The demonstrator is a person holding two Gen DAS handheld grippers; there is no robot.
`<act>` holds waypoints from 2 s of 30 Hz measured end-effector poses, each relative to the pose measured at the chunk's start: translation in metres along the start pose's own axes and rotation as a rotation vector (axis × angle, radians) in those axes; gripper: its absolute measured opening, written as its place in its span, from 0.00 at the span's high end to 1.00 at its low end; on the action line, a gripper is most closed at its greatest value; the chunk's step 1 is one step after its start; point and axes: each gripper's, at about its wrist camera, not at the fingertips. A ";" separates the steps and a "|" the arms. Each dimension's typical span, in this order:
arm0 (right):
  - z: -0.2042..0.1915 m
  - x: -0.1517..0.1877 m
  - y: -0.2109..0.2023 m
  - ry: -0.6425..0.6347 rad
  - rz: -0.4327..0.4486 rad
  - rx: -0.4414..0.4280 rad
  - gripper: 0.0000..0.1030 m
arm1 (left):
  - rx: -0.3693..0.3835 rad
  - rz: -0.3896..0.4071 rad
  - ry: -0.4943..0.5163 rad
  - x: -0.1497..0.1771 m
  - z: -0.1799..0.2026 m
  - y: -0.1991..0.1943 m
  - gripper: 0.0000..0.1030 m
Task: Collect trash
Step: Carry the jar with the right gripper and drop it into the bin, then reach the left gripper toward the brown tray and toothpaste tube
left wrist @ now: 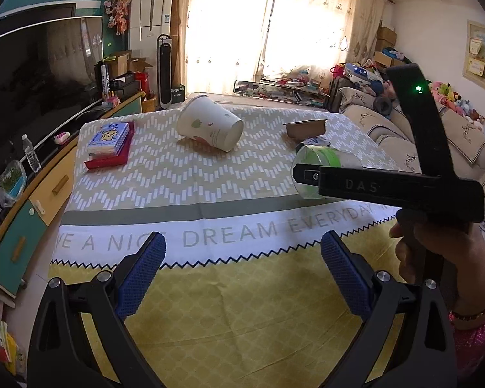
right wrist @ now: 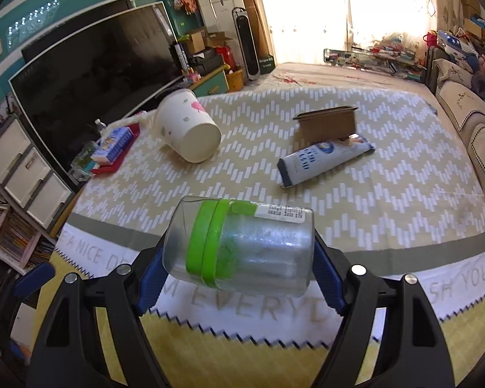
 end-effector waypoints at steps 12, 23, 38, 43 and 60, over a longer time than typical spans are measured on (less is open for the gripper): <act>0.126 0.058 -0.135 0.125 0.185 0.226 0.28 | 0.068 -0.005 0.108 -0.035 0.080 0.036 0.07; 0.264 0.135 -0.187 0.381 0.151 0.506 0.28 | 0.120 -0.032 0.104 -0.037 0.107 0.096 0.07; 0.290 0.153 -0.159 0.417 0.089 0.530 0.14 | 0.121 -0.030 0.113 -0.033 0.102 0.093 0.07; 0.281 0.149 -0.163 0.411 0.126 0.494 0.14 | 0.122 -0.033 0.131 -0.031 0.107 0.092 0.07; 0.252 0.138 -0.145 0.342 0.138 0.352 0.14 | 0.046 -0.160 0.006 -0.083 0.135 0.148 0.06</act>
Point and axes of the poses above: each gripper's, at about its wrist camera, not at the fingertips, and y roughly the way its jaws point, z to its right, x to its underside, and after that the axes turned 12 degrees about -y, right-handed
